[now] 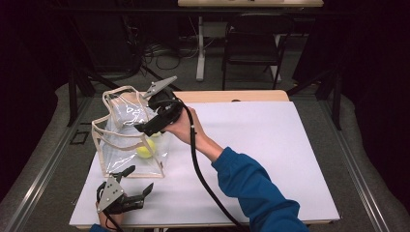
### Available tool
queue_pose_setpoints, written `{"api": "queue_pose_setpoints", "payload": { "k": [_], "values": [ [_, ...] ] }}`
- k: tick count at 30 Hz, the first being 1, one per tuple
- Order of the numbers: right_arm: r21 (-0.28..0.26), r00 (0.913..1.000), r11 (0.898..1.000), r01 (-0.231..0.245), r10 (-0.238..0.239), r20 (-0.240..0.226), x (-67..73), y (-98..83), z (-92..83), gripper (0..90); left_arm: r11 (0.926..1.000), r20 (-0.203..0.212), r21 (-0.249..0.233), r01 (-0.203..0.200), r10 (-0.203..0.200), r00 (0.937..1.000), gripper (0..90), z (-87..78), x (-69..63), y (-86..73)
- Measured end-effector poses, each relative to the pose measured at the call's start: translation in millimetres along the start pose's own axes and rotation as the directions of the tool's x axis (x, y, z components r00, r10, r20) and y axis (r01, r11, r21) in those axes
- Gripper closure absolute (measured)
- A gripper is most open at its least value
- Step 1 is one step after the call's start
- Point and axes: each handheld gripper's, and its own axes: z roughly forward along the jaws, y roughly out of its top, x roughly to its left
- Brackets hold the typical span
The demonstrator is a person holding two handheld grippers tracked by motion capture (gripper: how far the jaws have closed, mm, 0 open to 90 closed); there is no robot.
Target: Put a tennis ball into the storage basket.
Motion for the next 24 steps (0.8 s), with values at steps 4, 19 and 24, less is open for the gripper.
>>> {"api": "queue_pose_setpoints", "payload": {
  "k": [4,19,24],
  "values": [
    [0.005,0.9999,1.0,-0.01,0.01,-0.007,-1.8,-4.1,-5.1,1.2,1.0,-0.001,0.003,-0.004,0.004,1.0,15.8,-0.4,0.1,-0.2],
    [0.047,0.9996,0.998,-0.03,0.03,-0.002,-4.9,-32.2,-13.5,0.0,0.9999,0.002,-0.002,-0.01,0.01,1.0,15.8,-2.7,-0.4,-0.1],
    [0.048,0.9993,0.998,-0.037,0.038,-0.004,-6.3,-43.9,-18.5,0.0,1.0,0.004,-0.001,-0.007,0.007,1.0,15.8,-2.5,-0.3,-0.3]
  ]
}}
